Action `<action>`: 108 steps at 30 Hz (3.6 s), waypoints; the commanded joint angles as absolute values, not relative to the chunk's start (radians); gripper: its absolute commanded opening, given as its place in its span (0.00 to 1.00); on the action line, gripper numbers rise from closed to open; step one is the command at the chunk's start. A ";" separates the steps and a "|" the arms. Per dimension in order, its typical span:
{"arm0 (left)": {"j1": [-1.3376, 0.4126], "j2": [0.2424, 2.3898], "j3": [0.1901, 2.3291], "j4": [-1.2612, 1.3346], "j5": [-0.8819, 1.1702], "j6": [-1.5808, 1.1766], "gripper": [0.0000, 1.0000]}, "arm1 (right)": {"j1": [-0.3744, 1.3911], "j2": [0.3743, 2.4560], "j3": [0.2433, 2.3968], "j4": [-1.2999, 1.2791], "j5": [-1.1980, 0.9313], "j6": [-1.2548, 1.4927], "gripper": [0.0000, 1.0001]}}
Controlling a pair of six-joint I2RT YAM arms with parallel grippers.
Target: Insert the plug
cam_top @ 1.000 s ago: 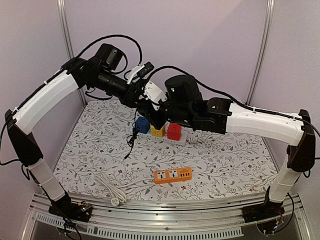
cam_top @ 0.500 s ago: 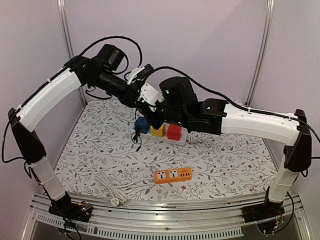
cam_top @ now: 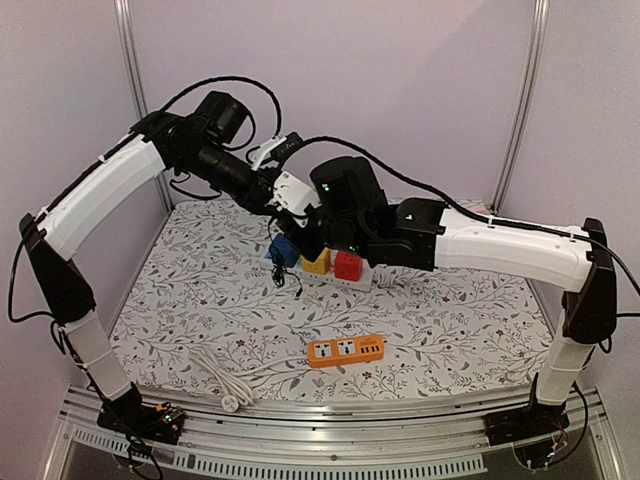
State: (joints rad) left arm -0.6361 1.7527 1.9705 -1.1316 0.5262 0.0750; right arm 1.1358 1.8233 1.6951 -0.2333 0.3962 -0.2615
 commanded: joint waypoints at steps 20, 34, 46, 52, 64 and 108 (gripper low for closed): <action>-0.792 1.784 1.640 -1.056 0.216 0.510 0.00 | 0.763 1.302 1.107 -0.286 0.106 0.094 0.99; -0.970 1.944 1.545 -0.856 0.278 0.525 0.00 | 0.754 1.286 1.017 -0.269 0.123 0.109 0.99; -1.010 1.971 1.527 -0.881 0.259 0.483 0.00 | 0.754 1.298 1.028 -0.269 0.123 0.084 0.99; -1.022 1.990 1.530 -0.887 0.217 0.462 0.00 | 0.753 1.304 1.025 -0.271 0.118 0.080 0.99; -1.036 2.003 1.531 -0.896 0.055 0.481 0.00 | 0.754 1.289 1.030 -0.270 0.126 0.053 0.99; -1.058 2.013 1.591 -0.948 0.164 0.465 0.00 | 0.754 1.265 1.010 -0.272 0.145 0.044 0.99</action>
State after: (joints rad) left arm -1.0405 1.9976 1.6165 -0.9390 0.1486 0.4633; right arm 0.7517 1.2877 1.0229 -0.2764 0.1249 0.0467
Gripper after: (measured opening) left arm 0.246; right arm 0.988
